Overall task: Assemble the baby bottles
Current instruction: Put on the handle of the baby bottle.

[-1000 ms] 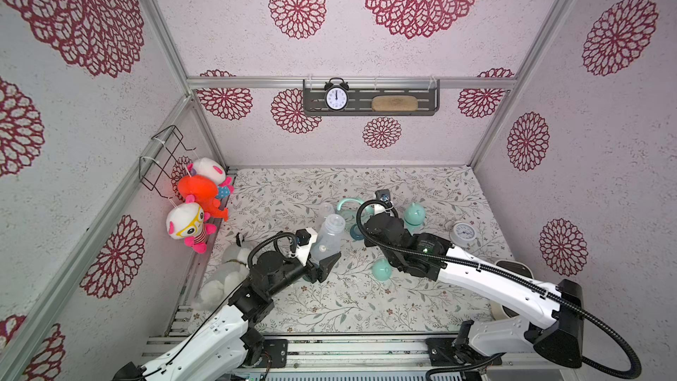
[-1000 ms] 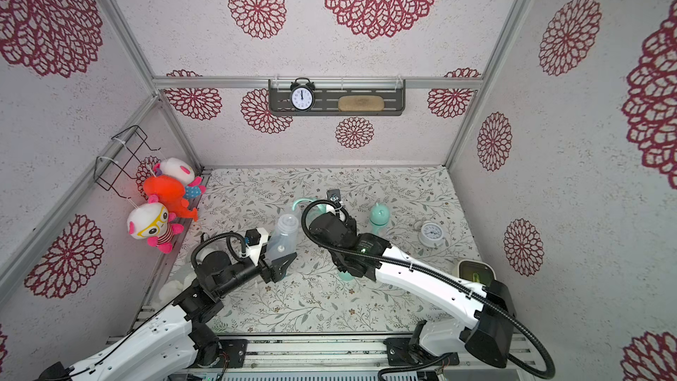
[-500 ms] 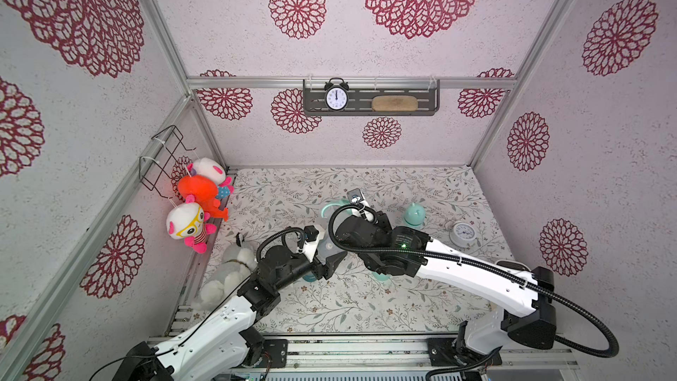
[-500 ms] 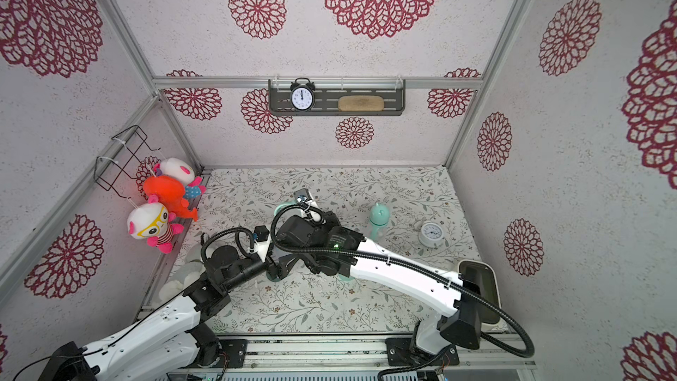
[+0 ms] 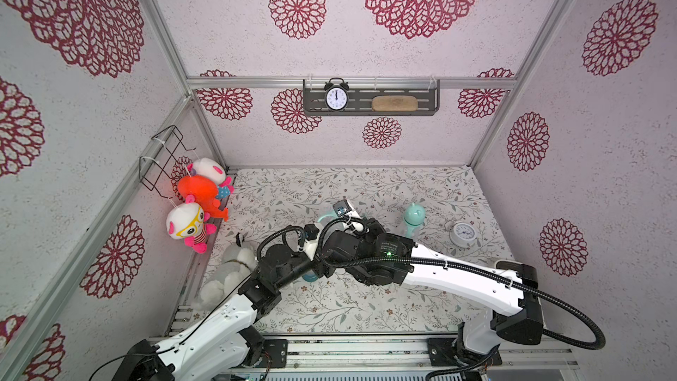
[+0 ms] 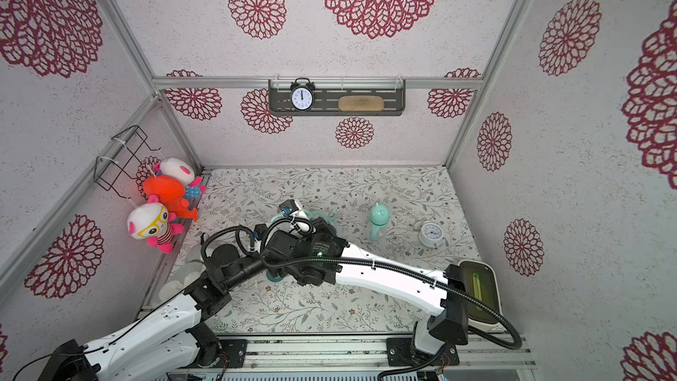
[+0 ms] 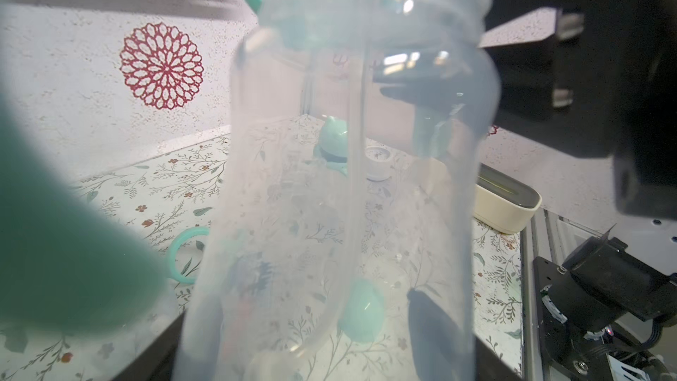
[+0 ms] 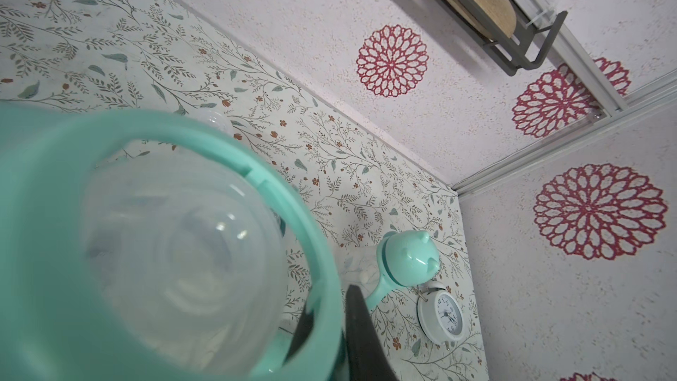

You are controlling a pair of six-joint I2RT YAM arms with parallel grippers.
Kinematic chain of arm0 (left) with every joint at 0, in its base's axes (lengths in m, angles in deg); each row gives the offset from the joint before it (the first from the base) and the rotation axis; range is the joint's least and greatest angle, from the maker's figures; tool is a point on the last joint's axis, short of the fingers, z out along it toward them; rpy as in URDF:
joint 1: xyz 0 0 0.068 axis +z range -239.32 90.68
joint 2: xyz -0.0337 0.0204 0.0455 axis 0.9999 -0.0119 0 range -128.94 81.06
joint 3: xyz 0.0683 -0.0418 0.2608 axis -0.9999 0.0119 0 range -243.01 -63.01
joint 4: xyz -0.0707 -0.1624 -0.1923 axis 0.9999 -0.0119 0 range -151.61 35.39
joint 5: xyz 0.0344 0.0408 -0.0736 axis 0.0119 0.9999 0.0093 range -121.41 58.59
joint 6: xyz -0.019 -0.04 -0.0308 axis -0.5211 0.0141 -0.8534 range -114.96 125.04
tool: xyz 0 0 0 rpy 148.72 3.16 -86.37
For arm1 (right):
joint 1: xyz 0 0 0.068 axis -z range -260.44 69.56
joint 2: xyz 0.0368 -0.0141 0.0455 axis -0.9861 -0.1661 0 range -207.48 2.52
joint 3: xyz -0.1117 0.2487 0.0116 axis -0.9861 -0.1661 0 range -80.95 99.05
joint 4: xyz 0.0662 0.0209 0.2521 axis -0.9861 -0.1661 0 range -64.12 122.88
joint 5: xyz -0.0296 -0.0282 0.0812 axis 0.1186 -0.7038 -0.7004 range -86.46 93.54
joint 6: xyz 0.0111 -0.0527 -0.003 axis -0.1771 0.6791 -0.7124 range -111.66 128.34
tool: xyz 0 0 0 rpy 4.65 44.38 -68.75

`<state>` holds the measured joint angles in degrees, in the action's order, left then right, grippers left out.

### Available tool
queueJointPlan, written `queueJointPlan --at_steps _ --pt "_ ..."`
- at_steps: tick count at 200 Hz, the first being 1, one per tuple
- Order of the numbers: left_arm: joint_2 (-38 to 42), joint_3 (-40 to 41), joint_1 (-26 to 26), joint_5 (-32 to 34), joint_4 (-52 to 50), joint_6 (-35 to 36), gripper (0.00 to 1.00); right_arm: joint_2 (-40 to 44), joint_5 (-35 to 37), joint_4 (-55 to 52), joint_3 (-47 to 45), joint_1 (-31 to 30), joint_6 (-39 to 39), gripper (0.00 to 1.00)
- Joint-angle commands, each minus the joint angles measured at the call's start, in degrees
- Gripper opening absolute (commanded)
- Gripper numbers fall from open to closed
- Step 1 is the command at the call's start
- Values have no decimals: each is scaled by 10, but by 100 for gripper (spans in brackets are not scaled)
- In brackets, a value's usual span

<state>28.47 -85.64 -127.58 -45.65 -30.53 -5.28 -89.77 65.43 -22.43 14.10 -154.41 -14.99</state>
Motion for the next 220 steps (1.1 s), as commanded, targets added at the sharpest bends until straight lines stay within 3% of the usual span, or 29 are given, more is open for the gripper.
queueJointPlan --at_steps 1,83,166,191,220 --pt "-1 -12 -5 6 31 0 0 4 41 -26 20 -11 0 0" --pt "-11 -23 -4 6 32 -16 0 -29 89 -47 16 -36 -4 0" --pt "-1 -25 4 0 36 -34 0 -64 171 -113 10 -58 -62 0" --pt "-3 -23 4 -6 38 -33 0 -42 161 -57 -18 -59 -27 0" --pt "-6 -21 4 -14 40 -29 0 18 119 82 -85 -59 66 10"
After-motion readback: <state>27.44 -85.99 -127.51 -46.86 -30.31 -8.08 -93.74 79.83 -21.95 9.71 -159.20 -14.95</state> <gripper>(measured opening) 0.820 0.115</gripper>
